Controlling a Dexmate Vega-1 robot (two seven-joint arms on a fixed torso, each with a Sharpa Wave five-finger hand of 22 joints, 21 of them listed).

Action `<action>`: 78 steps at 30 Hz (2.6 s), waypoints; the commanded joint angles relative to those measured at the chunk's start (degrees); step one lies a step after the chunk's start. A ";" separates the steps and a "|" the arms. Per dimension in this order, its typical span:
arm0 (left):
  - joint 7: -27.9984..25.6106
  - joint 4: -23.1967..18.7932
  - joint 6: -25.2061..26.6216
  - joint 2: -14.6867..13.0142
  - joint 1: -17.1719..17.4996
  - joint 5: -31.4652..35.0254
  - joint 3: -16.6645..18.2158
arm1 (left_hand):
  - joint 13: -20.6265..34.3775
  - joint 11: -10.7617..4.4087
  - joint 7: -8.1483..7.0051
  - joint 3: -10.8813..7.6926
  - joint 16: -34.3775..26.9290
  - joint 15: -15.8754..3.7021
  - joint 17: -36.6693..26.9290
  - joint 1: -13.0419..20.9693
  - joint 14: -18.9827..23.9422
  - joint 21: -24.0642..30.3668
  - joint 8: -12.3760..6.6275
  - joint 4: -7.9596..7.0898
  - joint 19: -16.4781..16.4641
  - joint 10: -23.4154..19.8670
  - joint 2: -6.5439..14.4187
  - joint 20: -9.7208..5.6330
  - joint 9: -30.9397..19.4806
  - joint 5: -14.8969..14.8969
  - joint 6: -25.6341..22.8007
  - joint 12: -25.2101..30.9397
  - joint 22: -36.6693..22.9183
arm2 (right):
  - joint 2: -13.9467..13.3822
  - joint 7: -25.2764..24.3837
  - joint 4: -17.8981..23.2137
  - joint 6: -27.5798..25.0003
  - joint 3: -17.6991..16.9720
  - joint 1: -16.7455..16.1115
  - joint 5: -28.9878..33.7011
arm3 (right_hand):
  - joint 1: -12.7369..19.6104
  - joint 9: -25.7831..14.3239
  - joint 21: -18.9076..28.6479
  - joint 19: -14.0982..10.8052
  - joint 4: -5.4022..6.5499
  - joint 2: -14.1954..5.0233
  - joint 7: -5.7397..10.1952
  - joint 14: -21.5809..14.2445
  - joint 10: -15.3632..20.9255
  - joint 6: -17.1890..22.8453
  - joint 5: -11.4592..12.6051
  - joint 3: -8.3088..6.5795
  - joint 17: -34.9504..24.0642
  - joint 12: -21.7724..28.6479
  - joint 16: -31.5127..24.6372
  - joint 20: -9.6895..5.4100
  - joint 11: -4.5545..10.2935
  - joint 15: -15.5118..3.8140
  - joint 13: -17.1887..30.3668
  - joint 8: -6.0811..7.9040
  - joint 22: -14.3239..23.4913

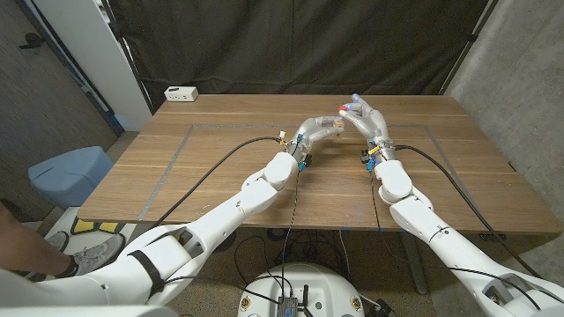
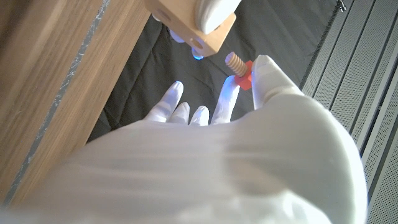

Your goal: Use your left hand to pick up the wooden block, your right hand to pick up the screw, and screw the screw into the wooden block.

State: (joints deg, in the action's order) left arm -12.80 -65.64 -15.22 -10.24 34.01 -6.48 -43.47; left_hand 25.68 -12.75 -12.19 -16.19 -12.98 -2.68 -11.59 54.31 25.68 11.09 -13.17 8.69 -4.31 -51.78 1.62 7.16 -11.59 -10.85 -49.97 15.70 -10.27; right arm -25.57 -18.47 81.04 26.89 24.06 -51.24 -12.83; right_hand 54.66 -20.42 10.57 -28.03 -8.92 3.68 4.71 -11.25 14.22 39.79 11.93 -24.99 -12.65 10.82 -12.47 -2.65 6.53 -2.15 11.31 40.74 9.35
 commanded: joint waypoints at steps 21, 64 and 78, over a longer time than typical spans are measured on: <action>-0.15 0.70 0.04 0.48 -0.32 0.25 -0.26 | 4.35 0.11 0.55 0.16 -0.17 -5.87 -0.09 0.36 0.56 0.43 -0.44 -0.31 -0.45 -0.62 0.78 0.15 -0.28 -0.44 -2.35 0.12 -0.09 | 0.44 -0.31 -0.52 -0.21 -0.04 -0.66 -0.58 | -0.34 0.07 0.14 0.19 0.02 -0.07 -0.09 -0.01 0.19 0.33 0.33 0.30 -0.17 0.27 -0.33 -3.69 -0.01 -3.78 0.14 0.70 0.18; -0.12 0.88 0.06 0.49 -0.56 0.58 -0.49 | 4.55 0.11 0.68 0.34 -0.14 -5.89 -0.09 0.37 0.59 0.42 -0.42 -0.33 -0.44 -0.69 0.90 0.17 -0.28 -0.47 -2.39 -0.08 -0.09 | 0.93 -0.37 -1.80 0.60 0.28 -0.53 -0.81 | -0.50 0.45 0.14 0.22 -0.05 -0.28 -0.20 -0.10 0.30 0.42 0.51 0.19 -0.19 0.29 -0.30 -3.63 -0.15 -3.83 0.14 1.29 0.18; 0.07 1.20 0.05 0.69 -0.86 0.50 -0.54 | 4.62 0.12 0.73 0.40 -0.11 -5.87 -0.09 0.36 0.57 0.42 -0.45 -0.34 -0.43 -0.75 0.95 0.13 -0.28 -0.47 -2.49 -0.14 -0.09 | 1.10 0.01 -2.48 1.14 0.29 -0.42 -1.14 | -0.55 0.46 0.14 0.24 -0.11 -0.17 -0.15 -0.14 0.27 0.44 0.54 0.15 -0.17 0.27 -0.27 -3.64 -0.15 -3.89 0.14 1.49 0.18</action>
State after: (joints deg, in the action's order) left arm -12.86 -64.60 -15.23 -9.70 33.36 -5.98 -43.92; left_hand 25.68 -12.60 -12.19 -15.73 -12.98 -2.68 -11.58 54.57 25.68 11.09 -13.17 8.65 -4.31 -52.09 2.01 7.16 -11.59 -11.05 -49.97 15.15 -10.25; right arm -24.56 -18.73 78.98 27.60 24.41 -51.61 -13.72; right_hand 54.44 -19.78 10.58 -28.03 -8.85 3.45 4.70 -11.25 14.22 39.79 11.91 -24.90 -12.65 10.81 -12.47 -2.65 6.54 -2.15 11.31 42.05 9.35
